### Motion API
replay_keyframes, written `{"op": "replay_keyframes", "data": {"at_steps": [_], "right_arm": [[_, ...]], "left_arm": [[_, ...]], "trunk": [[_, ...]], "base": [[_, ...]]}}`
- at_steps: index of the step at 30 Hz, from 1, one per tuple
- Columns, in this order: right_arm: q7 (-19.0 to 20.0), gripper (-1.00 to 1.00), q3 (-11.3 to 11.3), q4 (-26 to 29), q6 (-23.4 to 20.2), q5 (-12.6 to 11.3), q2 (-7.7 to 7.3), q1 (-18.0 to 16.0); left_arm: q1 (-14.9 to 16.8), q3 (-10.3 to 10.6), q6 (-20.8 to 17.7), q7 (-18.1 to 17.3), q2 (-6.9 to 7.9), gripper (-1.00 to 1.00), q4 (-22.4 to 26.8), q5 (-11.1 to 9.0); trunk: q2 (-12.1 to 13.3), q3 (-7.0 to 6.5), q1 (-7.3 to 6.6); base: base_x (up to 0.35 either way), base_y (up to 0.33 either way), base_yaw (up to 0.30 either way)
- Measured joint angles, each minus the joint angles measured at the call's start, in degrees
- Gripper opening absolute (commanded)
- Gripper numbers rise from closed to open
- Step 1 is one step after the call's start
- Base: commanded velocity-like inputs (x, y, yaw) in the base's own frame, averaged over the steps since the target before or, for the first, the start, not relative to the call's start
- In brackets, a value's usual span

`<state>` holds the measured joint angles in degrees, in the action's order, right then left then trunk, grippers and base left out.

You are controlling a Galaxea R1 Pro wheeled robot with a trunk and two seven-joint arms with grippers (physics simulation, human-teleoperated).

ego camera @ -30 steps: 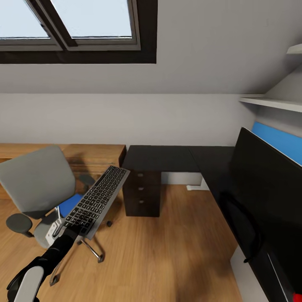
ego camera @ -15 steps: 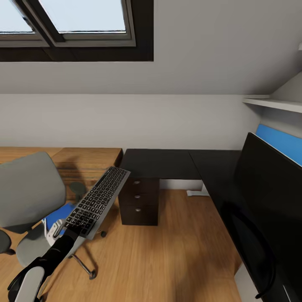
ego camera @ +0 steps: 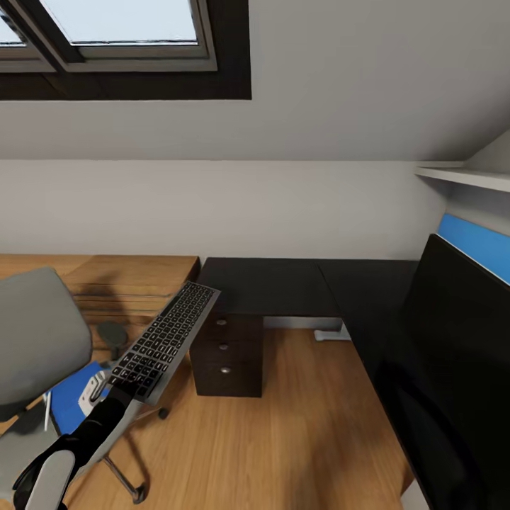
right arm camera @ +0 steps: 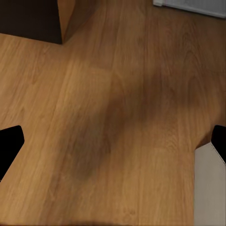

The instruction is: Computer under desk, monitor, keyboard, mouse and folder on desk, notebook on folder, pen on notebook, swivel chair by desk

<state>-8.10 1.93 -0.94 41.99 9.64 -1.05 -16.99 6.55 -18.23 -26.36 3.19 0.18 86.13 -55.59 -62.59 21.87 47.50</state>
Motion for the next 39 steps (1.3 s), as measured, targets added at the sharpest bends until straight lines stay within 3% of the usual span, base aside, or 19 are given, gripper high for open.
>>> {"op": "replay_keyframes", "data": {"at_steps": [24,39], "right_arm": [[0.1,1.00,-0.1,0.0,0.0,0.0,-0.14,0.0],[0.1,1.00,-0.1,0.0,0.1,0.1,-0.09,0.0]], "left_arm": [[0.0,0.0,0.0,0.0,0.00,-1.00,0.0,0.0],[0.0,0.0,0.1,-0.1,-0.04,-1.00,0.0,-0.2]], "trunk": [[0.0,0.00,0.00],[0.0,0.00,0.03]], "base": [[0.267,-0.069,0.000],[0.041,-0.001,0.000]]}}
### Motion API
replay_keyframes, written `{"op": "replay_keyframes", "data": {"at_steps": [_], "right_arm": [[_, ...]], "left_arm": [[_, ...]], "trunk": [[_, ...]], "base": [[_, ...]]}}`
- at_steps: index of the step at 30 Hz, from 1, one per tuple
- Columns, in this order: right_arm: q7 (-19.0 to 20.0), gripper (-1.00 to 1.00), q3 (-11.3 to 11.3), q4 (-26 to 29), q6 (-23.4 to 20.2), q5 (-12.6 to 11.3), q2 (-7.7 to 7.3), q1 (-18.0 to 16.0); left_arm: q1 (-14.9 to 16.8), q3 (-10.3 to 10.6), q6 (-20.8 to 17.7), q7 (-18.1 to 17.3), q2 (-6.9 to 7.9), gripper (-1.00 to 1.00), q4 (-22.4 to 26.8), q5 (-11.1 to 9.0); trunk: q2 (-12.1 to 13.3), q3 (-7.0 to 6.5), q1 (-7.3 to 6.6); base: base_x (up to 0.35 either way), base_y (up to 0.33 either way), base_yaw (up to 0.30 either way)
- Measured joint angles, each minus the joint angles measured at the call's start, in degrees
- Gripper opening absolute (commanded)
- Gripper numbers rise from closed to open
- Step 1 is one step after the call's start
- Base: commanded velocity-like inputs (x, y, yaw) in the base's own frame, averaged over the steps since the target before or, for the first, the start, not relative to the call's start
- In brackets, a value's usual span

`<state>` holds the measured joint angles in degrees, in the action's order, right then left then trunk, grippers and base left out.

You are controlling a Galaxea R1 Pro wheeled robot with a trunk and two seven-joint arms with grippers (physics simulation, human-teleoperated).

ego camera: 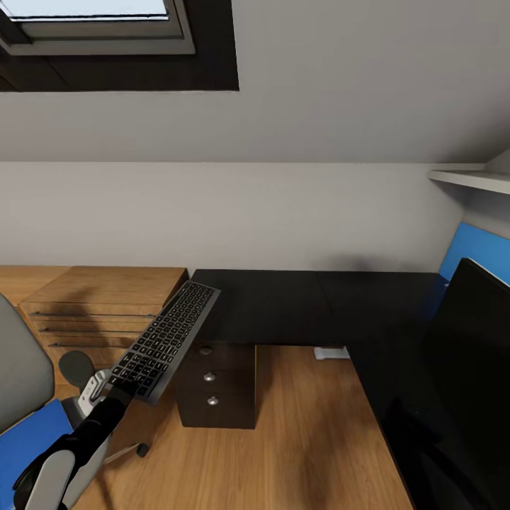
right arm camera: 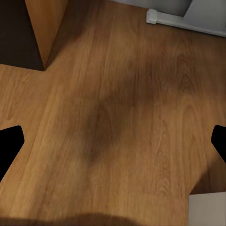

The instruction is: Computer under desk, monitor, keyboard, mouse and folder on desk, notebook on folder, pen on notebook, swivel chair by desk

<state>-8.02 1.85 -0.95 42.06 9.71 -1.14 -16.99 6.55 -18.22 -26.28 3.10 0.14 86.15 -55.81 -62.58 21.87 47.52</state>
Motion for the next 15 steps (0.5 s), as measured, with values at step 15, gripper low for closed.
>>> {"op": "replay_keyframes", "data": {"at_steps": [15], "right_arm": [[0.0,1.00,0.1,0.0,2.1,-0.1,0.16,0.0]], "left_arm": [[0.0,0.1,0.0,0.0,0.03,-1.00,0.0,0.0]], "trunk": [[0.0,0.00,-0.02]], "base": [[0.023,0.000,0.000]]}}
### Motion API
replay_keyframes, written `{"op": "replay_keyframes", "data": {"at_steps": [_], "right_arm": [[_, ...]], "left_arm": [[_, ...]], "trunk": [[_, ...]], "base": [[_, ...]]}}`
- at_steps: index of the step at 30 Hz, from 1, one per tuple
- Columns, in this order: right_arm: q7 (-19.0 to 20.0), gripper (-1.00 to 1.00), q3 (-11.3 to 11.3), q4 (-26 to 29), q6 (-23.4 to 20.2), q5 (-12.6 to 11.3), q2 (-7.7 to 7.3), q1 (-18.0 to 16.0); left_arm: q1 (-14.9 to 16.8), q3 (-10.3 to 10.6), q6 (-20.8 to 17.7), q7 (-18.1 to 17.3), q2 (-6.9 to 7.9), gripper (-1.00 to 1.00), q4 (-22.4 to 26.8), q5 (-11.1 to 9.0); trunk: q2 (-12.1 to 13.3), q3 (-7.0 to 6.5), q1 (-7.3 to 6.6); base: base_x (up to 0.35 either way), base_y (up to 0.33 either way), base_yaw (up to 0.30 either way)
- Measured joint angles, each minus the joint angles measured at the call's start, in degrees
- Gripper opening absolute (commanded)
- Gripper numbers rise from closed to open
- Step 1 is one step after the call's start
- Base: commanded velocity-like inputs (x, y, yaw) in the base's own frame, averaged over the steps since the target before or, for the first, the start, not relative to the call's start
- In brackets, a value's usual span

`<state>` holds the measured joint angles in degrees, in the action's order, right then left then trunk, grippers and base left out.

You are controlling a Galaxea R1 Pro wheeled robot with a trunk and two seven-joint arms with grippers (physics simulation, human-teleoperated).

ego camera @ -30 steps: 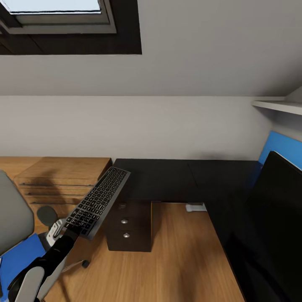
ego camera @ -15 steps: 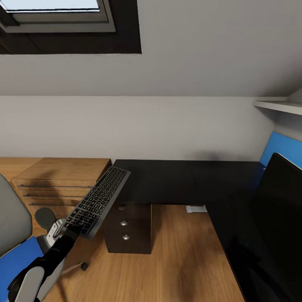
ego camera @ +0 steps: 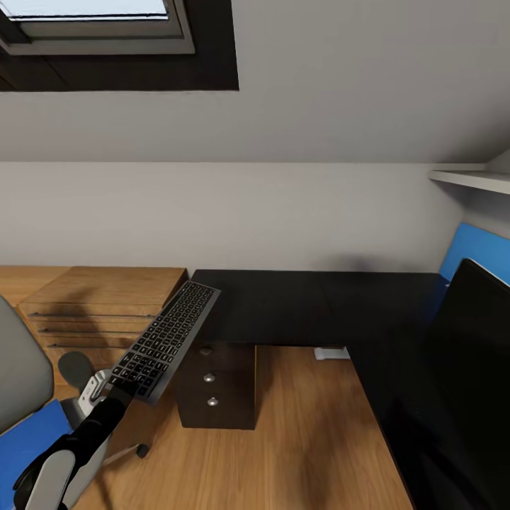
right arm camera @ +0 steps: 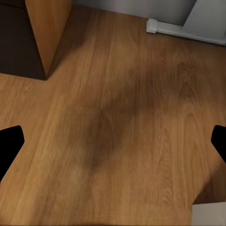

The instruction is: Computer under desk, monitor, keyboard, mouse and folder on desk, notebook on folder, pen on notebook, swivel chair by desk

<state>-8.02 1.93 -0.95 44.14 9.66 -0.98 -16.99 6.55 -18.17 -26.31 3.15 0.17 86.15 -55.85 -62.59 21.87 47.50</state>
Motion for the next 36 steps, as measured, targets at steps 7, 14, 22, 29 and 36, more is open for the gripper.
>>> {"op": "replay_keyframes", "data": {"at_steps": [7,14,22,29,36], "right_arm": [[0.0,1.00,0.0,0.0,0.1,0.0,0.01,0.0],[0.0,1.00,0.0,0.0,0.1,0.0,0.01,0.0],[0.0,1.00,0.0,0.0,0.2,0.0,0.03,0.0],[0.0,1.00,0.0,0.0,0.1,0.1,0.07,0.0],[0.0,1.00,0.0,0.0,0.1,0.1,0.12,0.0]], "left_arm": [[0.0,0.0,-0.1,0.0,0.01,-1.00,0.0,0.0],[0.0,-0.1,0.0,0.0,-0.01,-1.00,0.0,-0.1],[0.0,-0.1,-0.1,0.0,0.01,-1.00,0.0,-0.1],[0.0,-0.1,-0.1,0.0,0.01,-1.00,0.0,0.1],[0.0,-0.1,-0.1,0.0,0.01,-1.00,0.0,0.0]], "trunk": [[0.0,0.00,-0.01],[0.0,0.00,0.02],[0.0,0.00,0.02],[0.0,0.00,0.02],[0.0,0.00,-0.01]], "base": [[0.287,-0.022,0.000],[0.124,-0.088,0.000],[0.009,-0.080,0.000],[0.013,-0.008,0.000],[0.184,0.043,0.000]]}}
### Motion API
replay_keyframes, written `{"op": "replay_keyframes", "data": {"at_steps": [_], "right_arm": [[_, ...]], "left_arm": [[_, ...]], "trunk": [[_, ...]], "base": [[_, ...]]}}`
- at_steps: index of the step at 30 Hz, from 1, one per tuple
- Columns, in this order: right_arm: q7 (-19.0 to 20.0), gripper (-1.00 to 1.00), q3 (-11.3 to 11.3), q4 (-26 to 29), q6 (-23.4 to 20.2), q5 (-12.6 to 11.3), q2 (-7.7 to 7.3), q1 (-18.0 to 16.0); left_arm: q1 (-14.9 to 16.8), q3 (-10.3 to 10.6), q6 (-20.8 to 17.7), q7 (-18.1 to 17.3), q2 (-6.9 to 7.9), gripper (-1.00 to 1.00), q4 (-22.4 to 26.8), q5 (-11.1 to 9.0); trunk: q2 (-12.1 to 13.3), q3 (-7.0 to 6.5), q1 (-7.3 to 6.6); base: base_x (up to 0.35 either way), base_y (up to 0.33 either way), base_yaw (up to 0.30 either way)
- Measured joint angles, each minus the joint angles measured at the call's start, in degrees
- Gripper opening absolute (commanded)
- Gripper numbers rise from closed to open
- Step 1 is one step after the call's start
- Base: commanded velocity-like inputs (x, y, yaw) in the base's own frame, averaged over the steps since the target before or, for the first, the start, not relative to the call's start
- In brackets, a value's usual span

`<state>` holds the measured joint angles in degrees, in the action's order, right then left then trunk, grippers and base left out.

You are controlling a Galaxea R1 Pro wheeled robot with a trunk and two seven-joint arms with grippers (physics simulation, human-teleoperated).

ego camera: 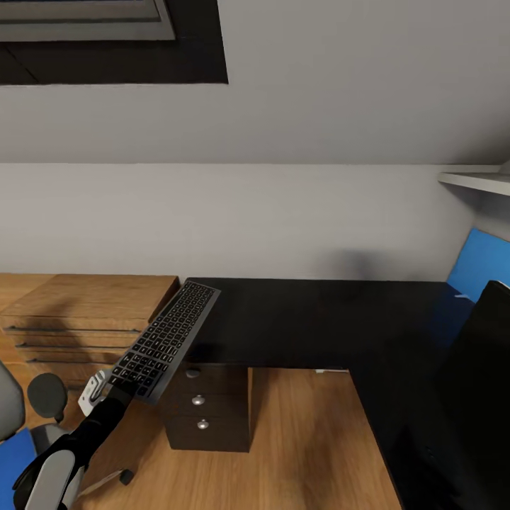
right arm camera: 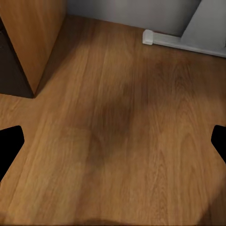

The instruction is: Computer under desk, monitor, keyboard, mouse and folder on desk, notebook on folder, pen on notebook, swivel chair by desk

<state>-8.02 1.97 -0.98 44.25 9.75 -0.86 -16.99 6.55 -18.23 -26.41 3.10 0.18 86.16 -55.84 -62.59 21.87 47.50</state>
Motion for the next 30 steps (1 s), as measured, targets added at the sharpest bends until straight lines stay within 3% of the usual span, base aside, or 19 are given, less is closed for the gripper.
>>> {"op": "replay_keyframes", "data": {"at_steps": [16,30], "right_arm": [[0.1,1.00,0.2,-0.1,0.0,0.2,0.33,0.0],[3.1,1.00,0.1,0.0,0.0,0.2,0.34,0.0]], "left_arm": [[0.0,0.0,0.0,0.1,0.00,-1.00,-0.1,-0.1],[0.0,0.0,0.0,0.0,-0.01,-1.00,-0.1,-0.2]], "trunk": [[0.0,0.24,0.01],[0.0,0.59,0.03]], "base": [[0.259,0.077,-0.031],[0.042,0.001,-0.045]]}}
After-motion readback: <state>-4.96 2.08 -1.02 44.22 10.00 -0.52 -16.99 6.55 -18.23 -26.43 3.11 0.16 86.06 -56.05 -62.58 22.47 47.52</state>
